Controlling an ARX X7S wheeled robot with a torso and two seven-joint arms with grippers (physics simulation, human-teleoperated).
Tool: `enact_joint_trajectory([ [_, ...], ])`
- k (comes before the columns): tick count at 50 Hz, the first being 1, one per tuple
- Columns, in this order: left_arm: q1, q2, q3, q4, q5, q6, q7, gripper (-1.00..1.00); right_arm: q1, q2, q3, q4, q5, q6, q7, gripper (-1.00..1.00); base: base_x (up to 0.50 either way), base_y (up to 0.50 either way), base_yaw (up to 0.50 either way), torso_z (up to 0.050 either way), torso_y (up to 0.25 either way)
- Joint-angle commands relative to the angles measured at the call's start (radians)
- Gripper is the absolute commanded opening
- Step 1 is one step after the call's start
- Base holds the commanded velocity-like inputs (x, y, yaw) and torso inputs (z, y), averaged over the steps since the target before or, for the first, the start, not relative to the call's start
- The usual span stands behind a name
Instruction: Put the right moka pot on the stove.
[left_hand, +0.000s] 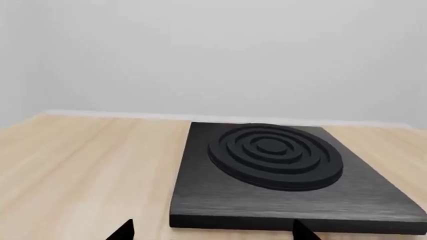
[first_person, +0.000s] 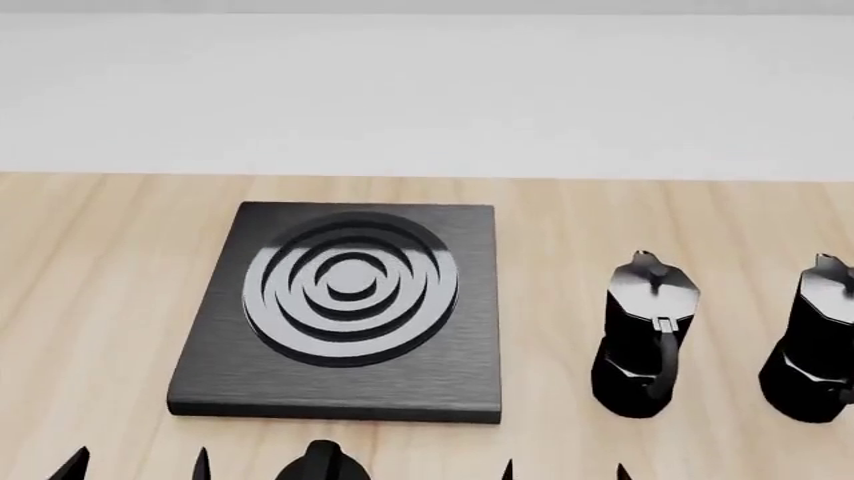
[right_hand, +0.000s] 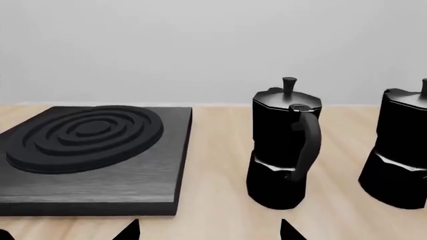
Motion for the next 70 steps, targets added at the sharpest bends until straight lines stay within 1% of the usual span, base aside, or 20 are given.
enact_joint_trajectory([
  [1, 0.032, -0.054, 0.009, 0.215, -0.049, -0.178, -0.037, 1.0, -0.002, 0.038, 0.003, -0.135, 0.038, 0.126, 0.014, 1.0, 0.0, 0.0, 0.0, 0.0, 0.0],
  [3, 0.035, -0.076, 0.008, 0.305, -0.065, -0.25, -0.056, 1.0, -0.003, 0.05, 0.004, -0.18, 0.045, 0.164, 0.021, 1.0, 0.0, 0.0, 0.0, 0.0, 0.0],
  [4, 0.035, -0.077, 0.008, 0.307, -0.065, -0.252, -0.057, 1.0, -0.003, 0.051, 0.003, -0.181, 0.045, 0.165, 0.021, 1.0, 0.0, 0.0, 0.0, 0.0, 0.0],
  [5, 0.033, -0.088, 0.008, 0.345, -0.07, -0.286, -0.067, 1.0, -0.002, 0.063, 0.006, -0.224, 0.06, 0.2, 0.021, 1.0, 0.0, 0.0, 0.0, 0.0, 0.0],
  [6, 0.025, -0.11, -0.004, 0.436, -0.101, -0.368, -0.09, 1.0, 0.002, 0.074, 0.014, -0.263, 0.071, 0.233, 0.029, 1.0, 0.0, 0.0, 0.0, 0.0, 0.0],
  [7, 0.021, -0.12, -0.009, 0.472, -0.114, -0.4, -0.099, 1.0, 0.004, 0.081, 0.017, -0.286, 0.078, 0.252, 0.032, 1.0, 0.0, 0.0, 0.0, 0.0, 0.0],
  [8, 0.02, -0.12, -0.009, 0.474, -0.115, -0.401, -0.1, 1.0, 0.005, 0.084, 0.019, -0.296, 0.083, 0.262, 0.034, 1.0, 0.0, 0.0, 0.0, 0.0, 0.0],
  [12, -0.022, -0.16, -0.042, 0.641, -0.184, -0.578, -0.161, 1.0, 0.016, 0.119, 0.041, -0.413, 0.133, 0.362, 0.046, 1.0, 0.0, 0.0, 0.0, 0.0, 0.0],
  [13, -0.025, -0.162, -0.043, 0.648, -0.188, -0.585, -0.163, 1.0, 0.018, 0.123, 0.042, -0.423, 0.136, 0.372, 0.048, 1.0, 0.0, 0.0, 0.0, 0.0, 0.0],
  [14, -0.047, -0.173, -0.056, 0.691, -0.216, -0.641, -0.181, 1.0, 0.024, 0.133, 0.051, -0.461, 0.154, 0.406, 0.056, 1.0, 0.0, 0.0, 0.0, 0.0, 0.0],
  [17, -0.085, -0.187, -0.086, 0.767, -0.278, -0.735, -0.214, 1.0, 0.038, 0.15, 0.065, -0.522, 0.188, 0.466, 0.067, 1.0, 0.0, 0.0, 0.0, 0.0, 0.0],
  [21, -0.179, -0.202, -0.151, 0.881, -0.409, -0.894, -0.28, 1.0, 0.061, 0.171, 0.09, -0.601, 0.235, 0.541, 0.085, 1.0, 0.0, 0.0, 0.0, 0.0, 0.0],
  [24, -0.272, -0.202, -0.226, 0.941, -0.568, -1.032, -0.356, 1.0, 0.072, 0.184, 0.107, -0.648, 0.258, 0.584, 0.105, 1.0, 0.0, 0.0, 0.0, 0.0, 0.0],
  [25, -0.291, -0.205, -0.236, 0.951, -0.598, -1.052, -0.374, 1.0, 0.07, 0.186, 0.112, -0.659, 0.268, 0.581, 0.1, 1.0, 0.0, 0.0, 0.0, 0.0, 0.0],
  [27, -0.349, -0.203, -0.285, 0.976, -0.716, -1.109, -0.425, 1.0, 0.07, 0.194, 0.121, -0.691, 0.28, 0.599, 0.109, 1.0, 0.0, 0.0, 0.0, 0.0, 0.0],
  [49, -0.353, -0.225, -0.266, 0.966, -0.739, -1.095, -0.465, 1.0, 0.071, 0.197, 0.119, -0.69, 0.288, 0.595, 0.113, 1.0, 0.0, 0.0, 0.0, 0.0, 0.0],
  [52, -0.342, -0.235, -0.245, 0.983, -0.702, -1.073, -0.451, 1.0, 0.066, 0.197, 0.115, -0.671, 0.274, 0.577, 0.109, 1.0, 0.0, 0.0, 0.0, 0.0, 0.0],
  [66, -0.349, -0.256, -0.216, 0.979, -0.699, -1.057, -0.461, 1.0, 0.067, 0.21, 0.14, -0.698, 0.295, 0.594, 0.126, 1.0, 0.0, 0.0, 0.0, 0.0, 0.0],
  [67, -0.34, -0.258, -0.207, 0.98, -0.683, -1.046, -0.454, 1.0, 0.064, 0.21, 0.139, -0.696, 0.292, 0.59, 0.126, 1.0, 0.0, 0.0, 0.0, 0.0, -0.129],
  [70, -0.348, -0.262, -0.212, 0.981, -0.7, -1.049, -0.465, 1.0, 0.066, 0.211, 0.138, -0.699, 0.293, 0.594, 0.129, 1.0, 0.0, 0.0, 0.0, 0.0, -0.207],
])
